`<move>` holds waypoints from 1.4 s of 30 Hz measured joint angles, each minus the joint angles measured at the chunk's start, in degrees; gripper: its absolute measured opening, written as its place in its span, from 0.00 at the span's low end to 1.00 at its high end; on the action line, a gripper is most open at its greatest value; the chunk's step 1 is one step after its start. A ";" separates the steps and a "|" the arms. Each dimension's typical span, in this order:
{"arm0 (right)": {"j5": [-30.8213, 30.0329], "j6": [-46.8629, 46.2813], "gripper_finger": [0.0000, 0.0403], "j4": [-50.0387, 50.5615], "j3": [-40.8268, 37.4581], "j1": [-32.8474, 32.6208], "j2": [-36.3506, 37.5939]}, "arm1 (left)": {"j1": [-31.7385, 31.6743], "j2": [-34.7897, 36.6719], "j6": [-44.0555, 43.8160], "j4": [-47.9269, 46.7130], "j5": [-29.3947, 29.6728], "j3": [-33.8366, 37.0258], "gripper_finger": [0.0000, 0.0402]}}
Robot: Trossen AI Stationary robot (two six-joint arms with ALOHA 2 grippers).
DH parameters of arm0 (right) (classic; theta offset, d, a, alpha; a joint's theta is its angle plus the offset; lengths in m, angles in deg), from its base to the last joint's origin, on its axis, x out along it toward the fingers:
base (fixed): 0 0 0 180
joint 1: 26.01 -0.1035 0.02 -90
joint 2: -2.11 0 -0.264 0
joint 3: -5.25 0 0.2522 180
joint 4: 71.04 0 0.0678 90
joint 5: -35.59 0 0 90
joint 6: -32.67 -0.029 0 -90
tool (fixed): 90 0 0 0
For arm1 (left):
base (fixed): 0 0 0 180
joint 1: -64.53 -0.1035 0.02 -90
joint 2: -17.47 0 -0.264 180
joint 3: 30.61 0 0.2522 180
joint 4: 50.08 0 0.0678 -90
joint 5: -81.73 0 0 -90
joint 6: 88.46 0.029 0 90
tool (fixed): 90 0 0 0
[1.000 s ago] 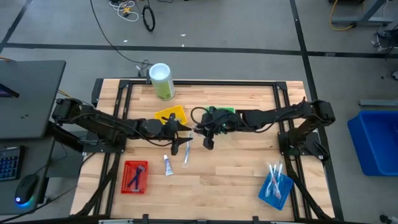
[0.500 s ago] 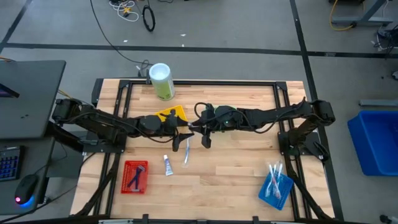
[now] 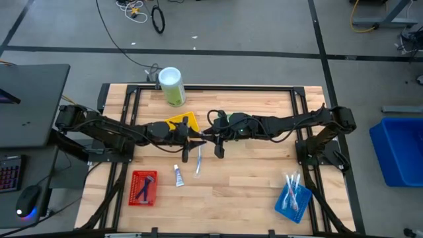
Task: Pick & Place Travel size toiletries
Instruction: Put the silver nail cutter into the yellow bin
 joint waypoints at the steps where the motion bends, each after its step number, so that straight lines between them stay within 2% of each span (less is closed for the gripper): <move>1: 0.10 0.00 0.17 0.00 0.00 0.00 0.00 | 0.00 0.00 0.00 -0.02 0.08 0.00 0.24; 5: 0.05 0.35 0.17 0.06 0.00 -0.02 0.00 | 0.00 0.00 -0.01 -0.13 0.14 0.00 0.15; 9: -2.20 1.09 0.18 0.34 0.00 -0.09 0.00 | -0.07 0.02 1.18 -0.35 0.44 0.00 0.14; 14: -4.76 1.73 0.26 2.87 0.00 -0.04 0.00 | -0.04 0.01 1.19 -3.25 3.19 -0.04 0.18; 17: -6.60 1.45 0.32 6.06 0.00 0.03 0.00 | -0.36 0.00 1.06 -7.87 6.37 -0.04 0.16; 22: -15.48 -4.16 0.40 16.78 0.00 0.04 0.00 | -3.01 0.02 -1.95 -17.52 12.49 -0.04 0.14; 27: -15.69 -11.51 0.46 26.14 0.00 0.00 0.00 | -7.62 0.02 -5.82 -27.63 21.71 -0.04 0.17; 29: -15.64 -12.18 0.48 28.28 0.00 -0.49 0.00 | -9.65 0.35 -5.81 -31.36 23.24 -0.04 0.17; 32: -15.62 -12.14 0.50 29.17 0.00 -1.13 0.00 | -12.63 0.61 -5.12 -37.25 21.40 -0.04 0.15; 38: -15.60 -11.99 0.52 28.07 0.00 -1.40 0.00 | -16.30 0.00 -8.30 -48.98 11.00 0.02 0.17; 42: -15.62 -11.56 0.51 27.60 0.00 -1.27 0.00 | -16.37 0.02 -7.89 -51.92 10.49 0.01 0.22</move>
